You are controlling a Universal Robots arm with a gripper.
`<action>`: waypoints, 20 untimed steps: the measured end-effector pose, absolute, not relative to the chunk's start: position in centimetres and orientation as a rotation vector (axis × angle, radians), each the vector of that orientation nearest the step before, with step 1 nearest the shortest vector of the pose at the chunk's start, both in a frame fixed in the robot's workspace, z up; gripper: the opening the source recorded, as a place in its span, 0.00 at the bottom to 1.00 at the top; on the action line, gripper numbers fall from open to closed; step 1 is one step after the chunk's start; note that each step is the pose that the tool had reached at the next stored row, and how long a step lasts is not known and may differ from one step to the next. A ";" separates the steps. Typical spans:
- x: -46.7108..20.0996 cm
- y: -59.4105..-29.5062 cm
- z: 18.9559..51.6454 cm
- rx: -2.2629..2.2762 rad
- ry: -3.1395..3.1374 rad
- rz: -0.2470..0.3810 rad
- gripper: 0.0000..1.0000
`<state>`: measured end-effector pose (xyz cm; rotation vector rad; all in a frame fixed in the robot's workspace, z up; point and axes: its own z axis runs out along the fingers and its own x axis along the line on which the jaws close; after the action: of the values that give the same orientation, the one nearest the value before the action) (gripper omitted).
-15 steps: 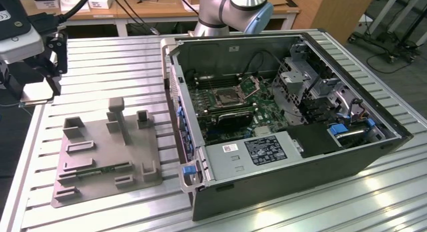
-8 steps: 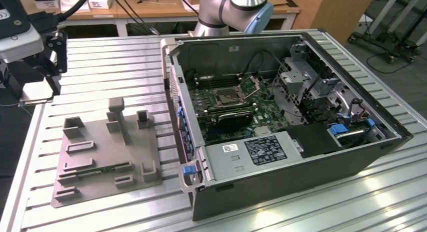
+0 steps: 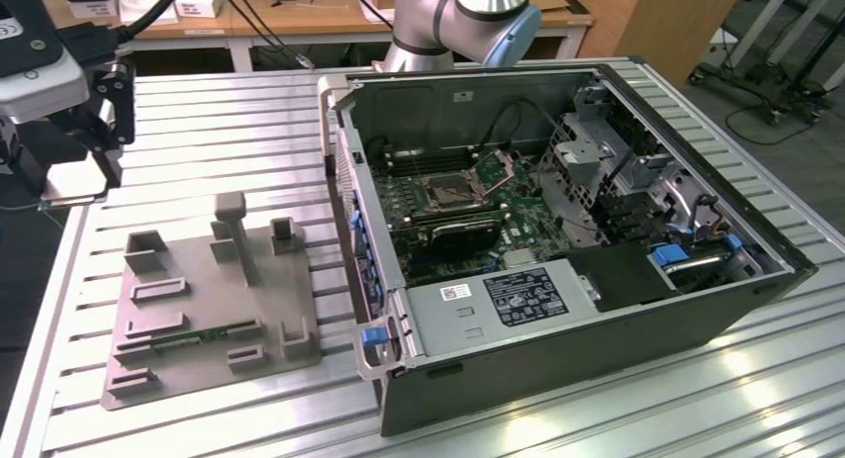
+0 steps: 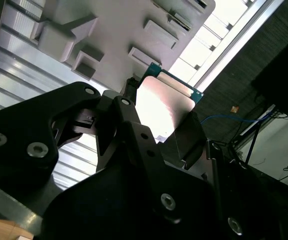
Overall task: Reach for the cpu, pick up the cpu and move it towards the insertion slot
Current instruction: 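Pick up the cpu and move it towards the insertion slot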
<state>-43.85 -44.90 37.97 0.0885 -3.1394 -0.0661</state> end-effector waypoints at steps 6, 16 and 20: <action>-43.7 -44.9 38.0 0.089 -3.139 -0.066 0.55; -43.7 -44.9 38.3 0.089 -3.139 -0.065 0.55; -43.7 -44.9 38.6 0.089 -3.139 -0.065 0.55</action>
<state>-43.65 -44.90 38.65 0.0886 -3.1393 -0.0648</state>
